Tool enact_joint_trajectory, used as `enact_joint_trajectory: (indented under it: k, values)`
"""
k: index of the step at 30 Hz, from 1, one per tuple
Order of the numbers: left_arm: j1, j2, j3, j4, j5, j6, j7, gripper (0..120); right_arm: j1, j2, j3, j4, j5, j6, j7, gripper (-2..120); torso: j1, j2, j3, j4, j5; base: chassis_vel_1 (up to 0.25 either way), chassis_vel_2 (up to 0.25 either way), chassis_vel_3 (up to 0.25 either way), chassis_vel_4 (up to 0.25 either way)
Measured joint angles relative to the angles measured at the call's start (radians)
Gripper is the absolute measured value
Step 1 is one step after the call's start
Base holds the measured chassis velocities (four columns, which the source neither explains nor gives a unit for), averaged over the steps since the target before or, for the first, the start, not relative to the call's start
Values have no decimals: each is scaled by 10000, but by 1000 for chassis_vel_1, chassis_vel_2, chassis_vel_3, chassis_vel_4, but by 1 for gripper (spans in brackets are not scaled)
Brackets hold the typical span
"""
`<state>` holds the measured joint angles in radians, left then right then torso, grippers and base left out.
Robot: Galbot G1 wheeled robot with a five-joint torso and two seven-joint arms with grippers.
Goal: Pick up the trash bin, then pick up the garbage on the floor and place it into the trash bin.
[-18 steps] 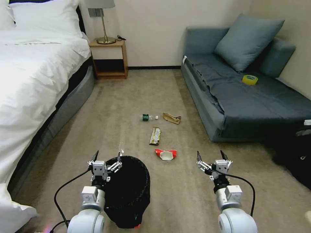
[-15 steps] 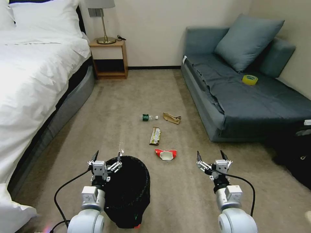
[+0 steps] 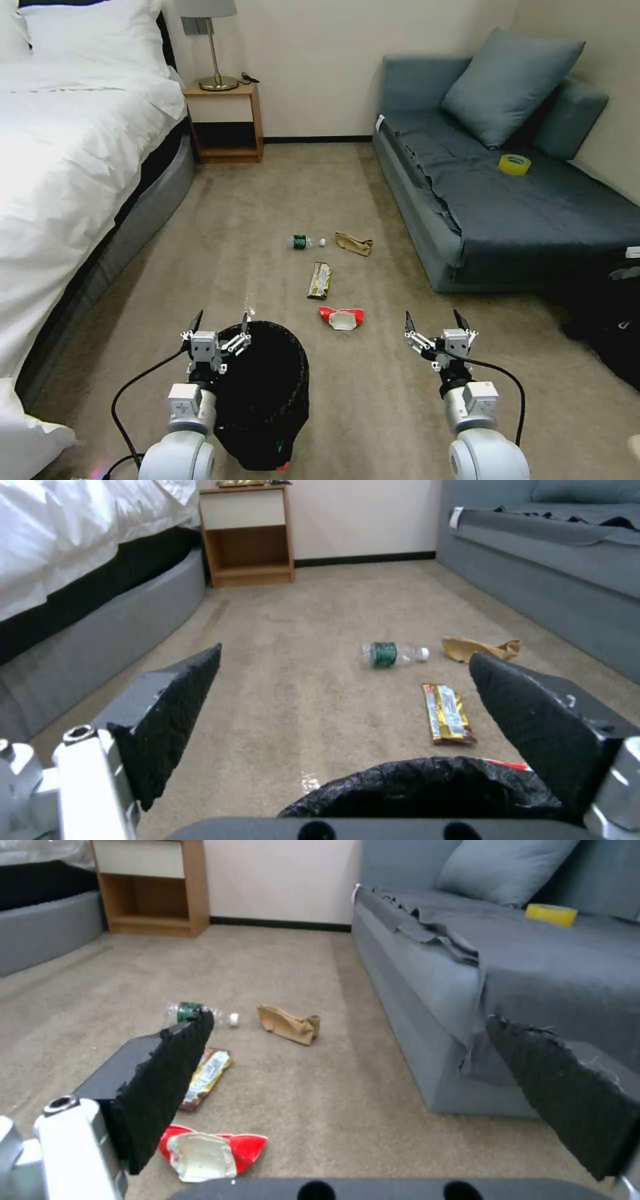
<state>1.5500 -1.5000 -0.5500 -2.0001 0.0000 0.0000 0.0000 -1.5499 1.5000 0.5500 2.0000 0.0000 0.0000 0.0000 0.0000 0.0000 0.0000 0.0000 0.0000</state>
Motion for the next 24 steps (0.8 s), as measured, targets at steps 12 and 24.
enact_joint_trajectory:
  k: [12, 24]
  values:
    - [0, 1, 0, 0, 0, 0, 0, 100, 0, 0, 0, 0, 0, 0, 0, 100, 0, 0, 0, 0, 0, 0, 0, 0, 0]
    - [5, -3, 0, -13, -6, 9, -2, 100, -4, 1, 7, 60, 0, -24, 0, 100, 0, 0, 0, 0, 0, 0, 0, 0, 0]
